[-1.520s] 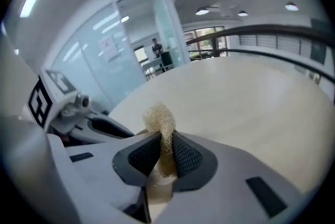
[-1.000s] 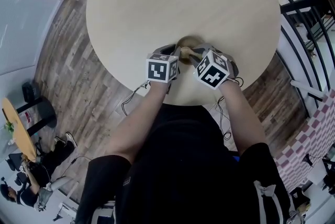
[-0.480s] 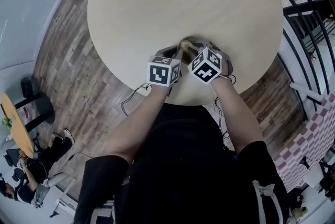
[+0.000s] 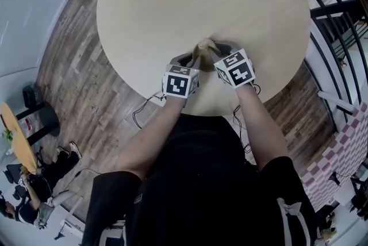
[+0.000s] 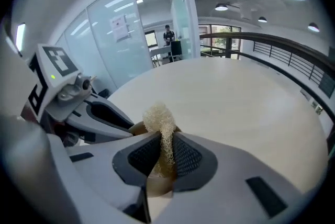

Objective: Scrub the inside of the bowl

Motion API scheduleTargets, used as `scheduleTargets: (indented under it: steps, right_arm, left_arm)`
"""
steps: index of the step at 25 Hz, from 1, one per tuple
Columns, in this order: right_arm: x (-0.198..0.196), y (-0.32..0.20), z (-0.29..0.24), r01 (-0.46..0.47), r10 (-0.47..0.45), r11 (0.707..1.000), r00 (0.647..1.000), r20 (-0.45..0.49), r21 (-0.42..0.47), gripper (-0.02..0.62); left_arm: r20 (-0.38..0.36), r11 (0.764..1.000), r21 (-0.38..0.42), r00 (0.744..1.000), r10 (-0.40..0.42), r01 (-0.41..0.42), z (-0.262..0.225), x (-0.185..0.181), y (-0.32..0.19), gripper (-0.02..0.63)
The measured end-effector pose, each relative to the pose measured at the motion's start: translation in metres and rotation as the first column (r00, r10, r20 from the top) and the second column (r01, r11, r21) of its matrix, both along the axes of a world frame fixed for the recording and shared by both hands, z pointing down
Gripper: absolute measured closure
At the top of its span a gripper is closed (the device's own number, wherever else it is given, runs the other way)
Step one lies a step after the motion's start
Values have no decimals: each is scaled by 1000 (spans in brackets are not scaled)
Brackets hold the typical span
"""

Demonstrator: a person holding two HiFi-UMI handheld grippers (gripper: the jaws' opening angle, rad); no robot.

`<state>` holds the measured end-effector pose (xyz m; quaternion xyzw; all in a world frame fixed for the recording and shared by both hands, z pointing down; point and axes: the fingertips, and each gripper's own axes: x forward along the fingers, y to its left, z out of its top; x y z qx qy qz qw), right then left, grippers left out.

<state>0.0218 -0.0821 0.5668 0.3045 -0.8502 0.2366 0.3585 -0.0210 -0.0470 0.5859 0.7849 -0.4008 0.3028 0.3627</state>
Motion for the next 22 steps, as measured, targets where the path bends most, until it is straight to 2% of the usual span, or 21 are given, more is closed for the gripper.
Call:
scheduleTargets:
  steps: [4,7,13,16,18,19,22]
  right_arm:
    - [10,4,-33,-9,6,999,998,56,45,525]
    - [18,13,-55,-7,2,998,997,76,66,523]
    - [12,44,-38,125,-125,991,992,-14,41,523]
    - [5,53,-26,186,-183,982,981,-62,36,523]
    - [1,59,-23,246,-239,968,964,-118,47,523]
    - [-2,62,-22,275,-265,960,953,-146,54,523]
    - [-11,65,-18,337,-319,940,927,-199,63,523]
  left_arm:
    - [-2,1000,-15,1000,0,0,2,0,1,538]
    - [8,1000,3,1000,30,-30,-4,3,-1,538]
    - [101,983,110,986,136,-147,-22,-4,-27,537]
    - [132,960,129,964,233,-250,-24,2,-44,537]
    - [149,917,150,925,349,-370,-26,16,-51,537]
    - [167,882,163,894,416,-441,-28,25,-53,537]
    - [245,749,188,769,590,-635,-29,47,-56,537]
